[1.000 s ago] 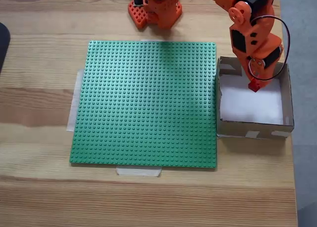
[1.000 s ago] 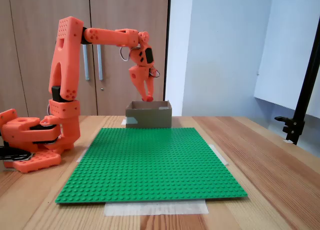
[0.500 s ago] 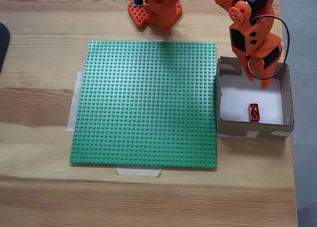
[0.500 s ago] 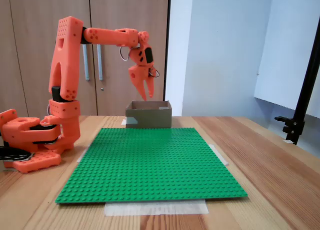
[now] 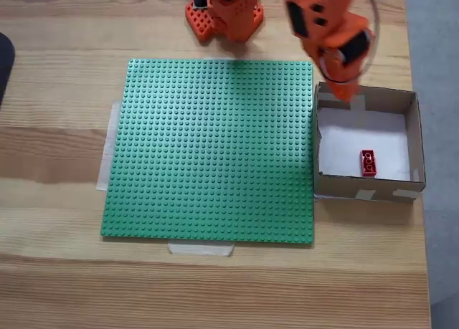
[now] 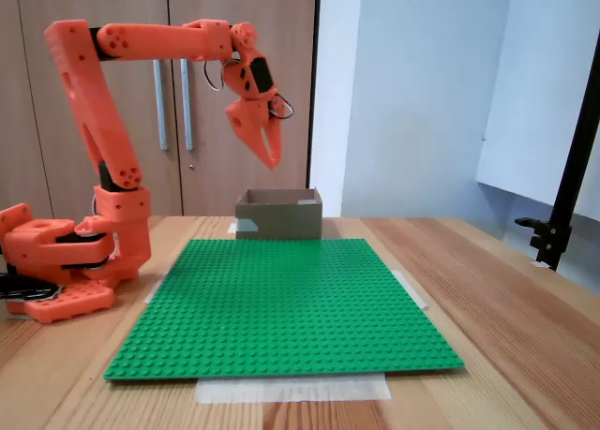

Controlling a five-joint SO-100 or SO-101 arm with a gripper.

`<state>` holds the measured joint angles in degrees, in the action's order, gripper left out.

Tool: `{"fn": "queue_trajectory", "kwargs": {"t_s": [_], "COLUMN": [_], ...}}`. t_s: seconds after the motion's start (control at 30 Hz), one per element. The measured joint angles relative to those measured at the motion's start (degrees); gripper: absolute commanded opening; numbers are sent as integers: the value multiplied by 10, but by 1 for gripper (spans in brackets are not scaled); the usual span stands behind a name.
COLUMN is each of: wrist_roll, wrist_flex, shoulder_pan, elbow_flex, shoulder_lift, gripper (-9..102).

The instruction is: Pick the red lego block and put it in the box.

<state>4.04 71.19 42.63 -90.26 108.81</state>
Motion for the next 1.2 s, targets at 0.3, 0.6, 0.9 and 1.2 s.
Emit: {"fn": "queue_trajectory", "kwargs": {"t_s": [0.3,0.6,0.9,1.2], "wrist_roll": [11,7,12,39], "wrist_flex": [20,37,18,-46], "shoulder_pan": [-71,-186,-278,-371], "elbow_flex": [-76,-154,-244,-351], "shoulder_lift": [141,268,396,465], "gripper": [-1,-1,-1,-1]}}
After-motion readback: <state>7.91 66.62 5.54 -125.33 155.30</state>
